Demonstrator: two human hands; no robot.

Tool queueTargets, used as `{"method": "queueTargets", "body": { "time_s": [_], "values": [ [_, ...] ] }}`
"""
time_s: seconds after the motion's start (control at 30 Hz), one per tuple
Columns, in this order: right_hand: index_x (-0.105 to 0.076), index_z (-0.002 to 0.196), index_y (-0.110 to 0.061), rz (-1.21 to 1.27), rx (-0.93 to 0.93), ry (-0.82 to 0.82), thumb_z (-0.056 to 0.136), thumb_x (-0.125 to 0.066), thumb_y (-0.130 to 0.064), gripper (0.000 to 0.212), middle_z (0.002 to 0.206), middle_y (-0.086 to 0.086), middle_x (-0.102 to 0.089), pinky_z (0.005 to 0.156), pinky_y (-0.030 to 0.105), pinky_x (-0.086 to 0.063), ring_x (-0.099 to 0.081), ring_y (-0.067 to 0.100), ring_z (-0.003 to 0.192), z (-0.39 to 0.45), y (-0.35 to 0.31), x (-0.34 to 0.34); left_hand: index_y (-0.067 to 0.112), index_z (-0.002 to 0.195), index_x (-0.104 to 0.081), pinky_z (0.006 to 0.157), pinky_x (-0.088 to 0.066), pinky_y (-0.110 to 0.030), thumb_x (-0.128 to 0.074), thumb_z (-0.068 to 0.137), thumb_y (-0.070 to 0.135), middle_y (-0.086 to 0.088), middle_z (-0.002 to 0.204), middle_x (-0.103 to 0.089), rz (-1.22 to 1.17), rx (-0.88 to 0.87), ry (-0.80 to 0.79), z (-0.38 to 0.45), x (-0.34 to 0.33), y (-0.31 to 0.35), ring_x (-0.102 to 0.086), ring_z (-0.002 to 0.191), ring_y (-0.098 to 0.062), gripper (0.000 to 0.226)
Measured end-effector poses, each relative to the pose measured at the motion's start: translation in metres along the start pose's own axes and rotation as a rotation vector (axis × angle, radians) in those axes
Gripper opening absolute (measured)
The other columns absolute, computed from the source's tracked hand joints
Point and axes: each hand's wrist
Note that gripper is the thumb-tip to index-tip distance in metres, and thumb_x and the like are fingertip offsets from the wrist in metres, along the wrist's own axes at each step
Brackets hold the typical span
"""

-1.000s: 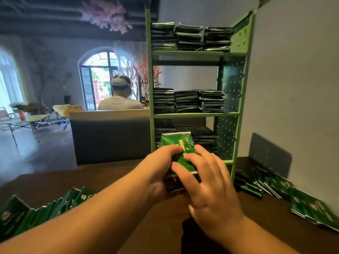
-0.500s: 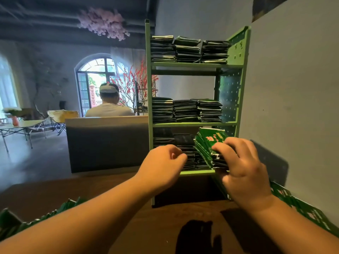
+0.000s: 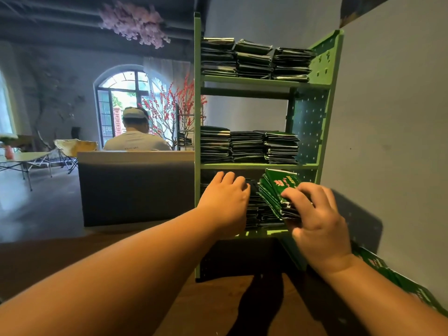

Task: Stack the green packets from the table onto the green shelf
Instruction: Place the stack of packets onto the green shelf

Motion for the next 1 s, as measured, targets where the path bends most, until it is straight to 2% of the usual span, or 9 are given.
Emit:
{"method": "queueTargets", "body": {
  "time_s": [0.17, 0.3, 0.43, 0.6, 0.83, 1.0],
  "values": [
    [-0.054, 0.118, -0.023, -0.012, 0.001, -0.003, 0.053, -0.071, 0.022, 0.081, 0.110, 0.010, -0.059, 0.047, 0.030, -0.053, -0.053, 0.032, 0.102, 0.002, 0.002, -0.014, 0.019, 0.153, -0.034, 0.115, -0.021, -0.059, -0.058, 0.091, 0.041, -0.007, 0.153, -0.037, -0.026, 0.074, -0.150, 0.009, 0.004, 0.000, -0.030, 0.141, -0.035, 0.071],
    [-0.054, 0.116, -0.023, -0.007, 0.007, 0.025, 0.059, -0.071, 0.020, 0.073, 0.110, 0.011, -0.060, 0.047, 0.032, -0.055, -0.054, 0.034, 0.104, 0.003, -0.002, -0.026, 0.019, 0.154, -0.033, 0.116, -0.017, -0.065, -0.060, 0.092, 0.045, -0.006, 0.155, -0.040, -0.070, 0.103, -0.246, 0.010, -0.002, 0.004, -0.027, 0.147, -0.037, 0.073],
    [-0.055, 0.115, -0.024, -0.022, 0.029, 0.023, 0.066, -0.066, 0.017, 0.064, 0.111, 0.012, -0.060, 0.049, 0.030, -0.054, -0.054, 0.034, 0.107, -0.006, -0.004, -0.041, 0.020, 0.154, -0.033, 0.116, -0.019, -0.064, -0.059, 0.093, 0.047, -0.005, 0.153, -0.044, -0.075, 0.098, -0.236, 0.008, -0.005, 0.003, -0.029, 0.146, -0.036, 0.072],
    [-0.057, 0.114, -0.024, -0.037, 0.008, 0.003, 0.063, -0.070, 0.019, 0.068, 0.112, 0.012, -0.059, 0.048, 0.030, -0.053, -0.054, 0.035, 0.109, -0.009, -0.004, -0.053, 0.019, 0.155, -0.033, 0.117, -0.017, -0.064, -0.061, 0.093, 0.049, -0.005, 0.154, -0.043, -0.086, 0.082, -0.251, 0.007, -0.003, 0.003, -0.026, 0.148, -0.036, 0.074],
    [-0.064, 0.116, -0.019, -0.030, 0.021, -0.024, 0.063, -0.076, 0.015, 0.064, 0.116, 0.011, -0.060, 0.051, 0.041, -0.059, -0.052, 0.034, 0.113, 0.015, -0.006, -0.062, 0.019, 0.152, -0.037, 0.118, -0.014, -0.064, -0.060, 0.093, 0.046, -0.005, 0.152, -0.045, -0.116, 0.078, -0.260, 0.005, -0.004, 0.002, -0.025, 0.148, -0.036, 0.069],
    [-0.067, 0.118, -0.017, -0.006, 0.081, 0.013, 0.070, -0.079, 0.008, 0.055, 0.116, 0.011, -0.063, 0.056, 0.040, -0.059, -0.053, 0.032, 0.114, 0.031, -0.013, -0.069, 0.017, 0.144, -0.048, 0.118, -0.013, -0.065, -0.058, 0.094, 0.043, -0.006, 0.147, -0.048, -0.099, 0.070, -0.289, 0.004, -0.003, 0.001, -0.025, 0.147, -0.036, 0.058]
  ]
}}
Point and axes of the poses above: each hand's wrist, its own z-axis towards the middle knuckle, its own x-axis out of the back of the hand, y = z × x
